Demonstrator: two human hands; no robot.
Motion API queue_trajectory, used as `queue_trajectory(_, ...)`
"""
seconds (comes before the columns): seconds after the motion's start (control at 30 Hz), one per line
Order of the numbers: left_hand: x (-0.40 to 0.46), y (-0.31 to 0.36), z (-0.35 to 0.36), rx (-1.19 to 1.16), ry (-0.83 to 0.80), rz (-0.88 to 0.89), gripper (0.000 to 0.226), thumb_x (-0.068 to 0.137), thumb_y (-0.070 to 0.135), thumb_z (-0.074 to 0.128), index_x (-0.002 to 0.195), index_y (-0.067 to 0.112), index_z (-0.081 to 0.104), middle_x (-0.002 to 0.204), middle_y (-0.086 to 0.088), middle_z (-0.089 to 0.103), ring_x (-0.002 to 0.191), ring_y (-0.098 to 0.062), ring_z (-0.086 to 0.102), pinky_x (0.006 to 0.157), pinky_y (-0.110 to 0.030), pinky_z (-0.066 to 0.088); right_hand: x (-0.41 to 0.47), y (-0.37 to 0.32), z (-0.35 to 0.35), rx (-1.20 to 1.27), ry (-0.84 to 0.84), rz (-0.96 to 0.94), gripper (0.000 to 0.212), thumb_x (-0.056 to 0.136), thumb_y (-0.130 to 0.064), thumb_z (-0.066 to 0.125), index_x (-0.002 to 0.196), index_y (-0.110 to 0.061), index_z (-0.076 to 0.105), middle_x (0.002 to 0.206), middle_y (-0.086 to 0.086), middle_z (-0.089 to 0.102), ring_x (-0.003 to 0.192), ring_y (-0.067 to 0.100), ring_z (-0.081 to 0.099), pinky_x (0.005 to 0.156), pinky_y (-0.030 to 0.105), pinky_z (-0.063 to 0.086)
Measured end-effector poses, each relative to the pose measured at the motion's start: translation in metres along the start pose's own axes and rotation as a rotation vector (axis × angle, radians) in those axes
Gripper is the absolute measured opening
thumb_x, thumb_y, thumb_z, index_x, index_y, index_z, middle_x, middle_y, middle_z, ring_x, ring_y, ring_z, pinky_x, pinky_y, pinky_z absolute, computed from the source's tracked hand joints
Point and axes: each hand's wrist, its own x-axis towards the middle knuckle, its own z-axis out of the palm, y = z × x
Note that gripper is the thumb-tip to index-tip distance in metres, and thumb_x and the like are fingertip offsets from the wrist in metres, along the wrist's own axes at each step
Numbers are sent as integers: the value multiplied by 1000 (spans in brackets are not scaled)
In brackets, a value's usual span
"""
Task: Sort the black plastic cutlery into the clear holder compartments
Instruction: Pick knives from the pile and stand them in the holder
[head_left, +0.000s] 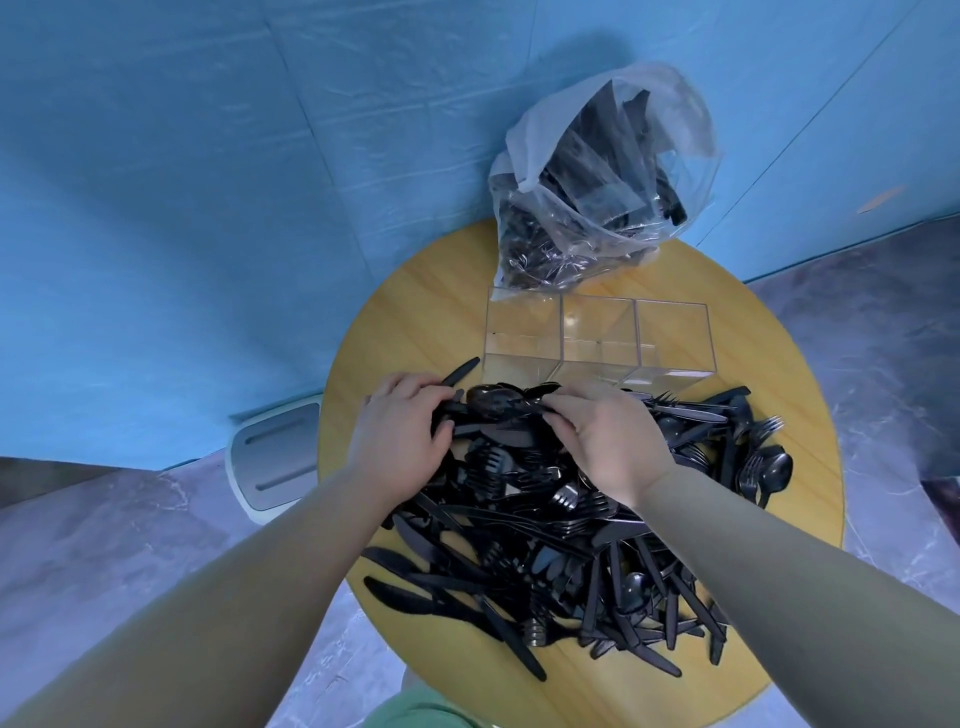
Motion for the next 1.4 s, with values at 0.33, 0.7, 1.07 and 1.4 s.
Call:
queue_trajectory(0.33, 2, 0, 4, 45, -34, 40, 31, 92, 39, 55, 121, 30, 60, 127, 12, 56, 130, -18, 32, 102, -42, 26, -7, -8, -9, -66, 65, -31, 34, 95, -28, 38, 93, -10, 67, 77, 1, 64, 70, 26, 55, 66, 29, 42)
queue_trajectory(0.7, -4, -2, 4, 61, -40, 15, 22, 93, 40, 52, 113, 32, 58, 114, 14, 60, 115, -15, 45, 97, -38, 36, 11, -19, 4, -187, -416, 144, 27, 94, -36, 52, 109, -13, 54, 113, 3, 45, 84, 29, 58, 64, 34, 47)
queue_trajectory(1.07, -5, 0, -3, 0, -27, 81, 17, 94, 36, 53, 104, 31, 66, 104, 13, 62, 101, -13, 53, 89, -34, 39, 5, -11, -3, 31, -170, 66, 18, 94, -23, 53, 103, -12, 63, 96, 2, 60, 82, 31, 60, 65, 37, 49)
queue_trajectory(1.4, -32, 22, -42, -266, -49, -48, 11, 101, 25, 35, 109, 28, 42, 82, 5, 64, 65, -14, 60, 61, -35, 50, 2, -23, -57, 346, 84, 405, 10, 95, -18, 43, 101, -12, 49, 69, 8, 60, 56, 27, 53, 50, 36, 42)
